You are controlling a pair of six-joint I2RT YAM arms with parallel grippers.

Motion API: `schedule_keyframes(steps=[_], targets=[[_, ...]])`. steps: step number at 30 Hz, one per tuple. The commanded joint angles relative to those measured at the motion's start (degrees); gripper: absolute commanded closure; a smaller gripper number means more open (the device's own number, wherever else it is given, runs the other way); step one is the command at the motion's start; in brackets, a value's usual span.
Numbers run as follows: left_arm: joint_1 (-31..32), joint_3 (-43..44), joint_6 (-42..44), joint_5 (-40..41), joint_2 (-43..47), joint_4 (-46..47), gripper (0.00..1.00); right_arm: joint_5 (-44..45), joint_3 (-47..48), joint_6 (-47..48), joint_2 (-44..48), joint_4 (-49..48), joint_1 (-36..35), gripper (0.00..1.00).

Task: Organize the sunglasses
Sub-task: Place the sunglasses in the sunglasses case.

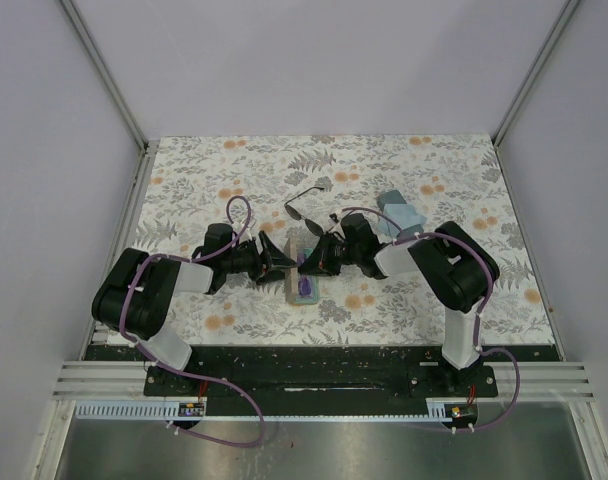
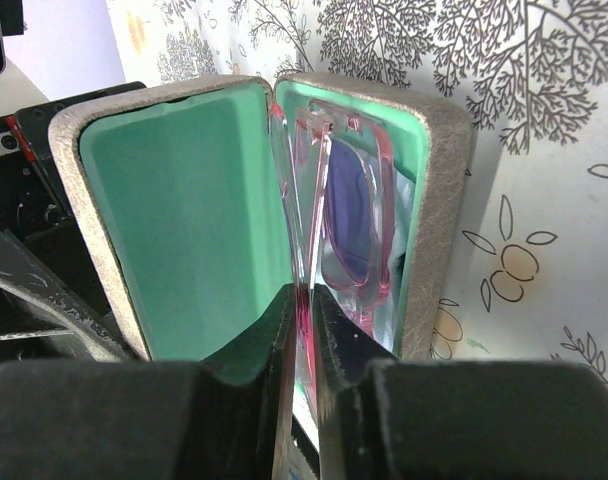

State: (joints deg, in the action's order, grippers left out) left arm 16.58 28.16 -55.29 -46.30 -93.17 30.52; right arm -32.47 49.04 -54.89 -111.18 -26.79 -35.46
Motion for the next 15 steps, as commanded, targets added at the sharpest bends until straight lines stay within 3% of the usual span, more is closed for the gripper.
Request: schedule_keyframes(steps=[1,10,15], targets=[[0.6,0.8,0.9,-1.0,-0.2,2.4,0.52,3.4,-0.6,1.4,-0.5,-1.0,-0.4,0.94],[0.7,1.5,2.9,0.2,0.4,-1.5,0.52,5.4,-0.4,3.5,3.9,3.4,-0.4,0.68],[0.9,1.9,3.1,0.4,0.4,-2.2,0.52,6.1,0.7,4.6,6.5,7.3,-0.4,0.59]])
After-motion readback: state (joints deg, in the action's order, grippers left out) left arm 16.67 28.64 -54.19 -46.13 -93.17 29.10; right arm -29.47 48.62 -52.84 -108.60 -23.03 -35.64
